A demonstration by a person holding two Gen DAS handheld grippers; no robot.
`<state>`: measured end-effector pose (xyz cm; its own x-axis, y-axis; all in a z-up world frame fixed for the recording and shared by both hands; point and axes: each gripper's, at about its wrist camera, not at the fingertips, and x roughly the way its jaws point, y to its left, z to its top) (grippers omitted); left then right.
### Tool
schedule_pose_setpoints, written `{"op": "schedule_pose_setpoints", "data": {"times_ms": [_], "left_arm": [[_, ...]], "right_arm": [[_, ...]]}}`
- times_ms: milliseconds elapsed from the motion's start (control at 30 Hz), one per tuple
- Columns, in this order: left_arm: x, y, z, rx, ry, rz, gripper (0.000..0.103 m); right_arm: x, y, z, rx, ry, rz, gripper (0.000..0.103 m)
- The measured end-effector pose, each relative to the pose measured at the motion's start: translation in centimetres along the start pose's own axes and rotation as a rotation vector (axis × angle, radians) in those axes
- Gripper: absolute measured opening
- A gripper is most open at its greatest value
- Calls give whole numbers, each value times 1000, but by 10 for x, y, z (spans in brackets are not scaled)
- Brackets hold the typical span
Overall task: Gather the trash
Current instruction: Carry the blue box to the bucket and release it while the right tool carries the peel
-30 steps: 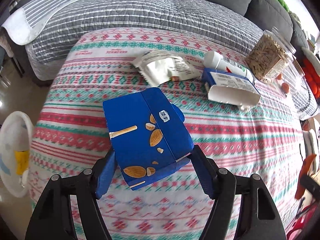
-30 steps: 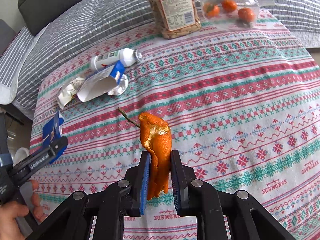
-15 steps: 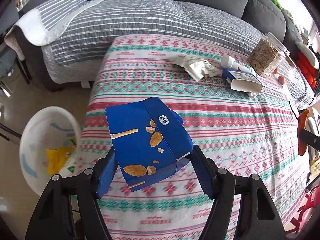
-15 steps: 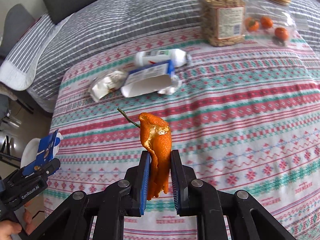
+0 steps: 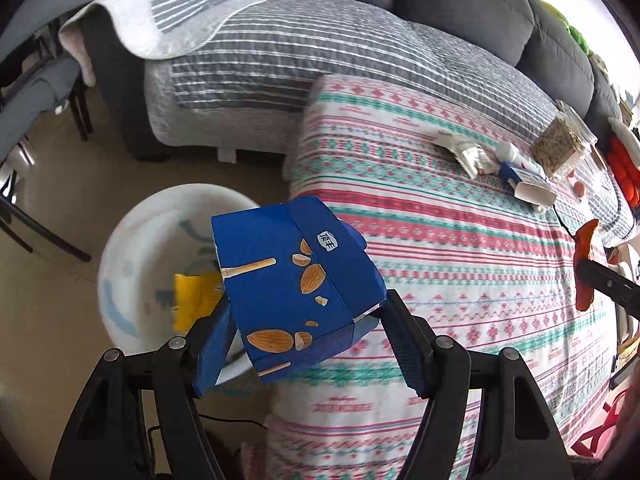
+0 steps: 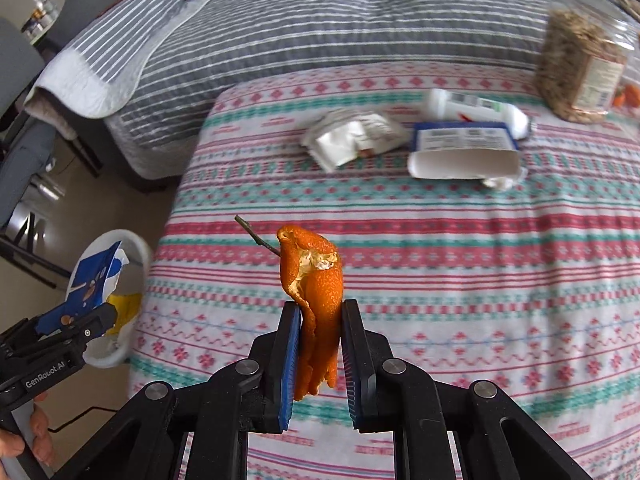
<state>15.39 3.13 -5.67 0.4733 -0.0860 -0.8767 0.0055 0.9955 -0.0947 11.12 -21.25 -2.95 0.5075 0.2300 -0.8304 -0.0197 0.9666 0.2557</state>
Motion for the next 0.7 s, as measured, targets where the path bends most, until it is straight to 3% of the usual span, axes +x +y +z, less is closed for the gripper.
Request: {"op": "schedule_pose_setpoints", "data": {"times_ms": [533,600,700], "left_arm": [[2,97,-11,-62,32,39,75],[12,103,-11,-35,75,37,78],[25,109,-16,-4,139,114,80]], "right_arm": [[50,93,0,-111,33,70,18],[55,104,0,-128,34,83,18],[61,118,-2,-152,36,94,18]]}}
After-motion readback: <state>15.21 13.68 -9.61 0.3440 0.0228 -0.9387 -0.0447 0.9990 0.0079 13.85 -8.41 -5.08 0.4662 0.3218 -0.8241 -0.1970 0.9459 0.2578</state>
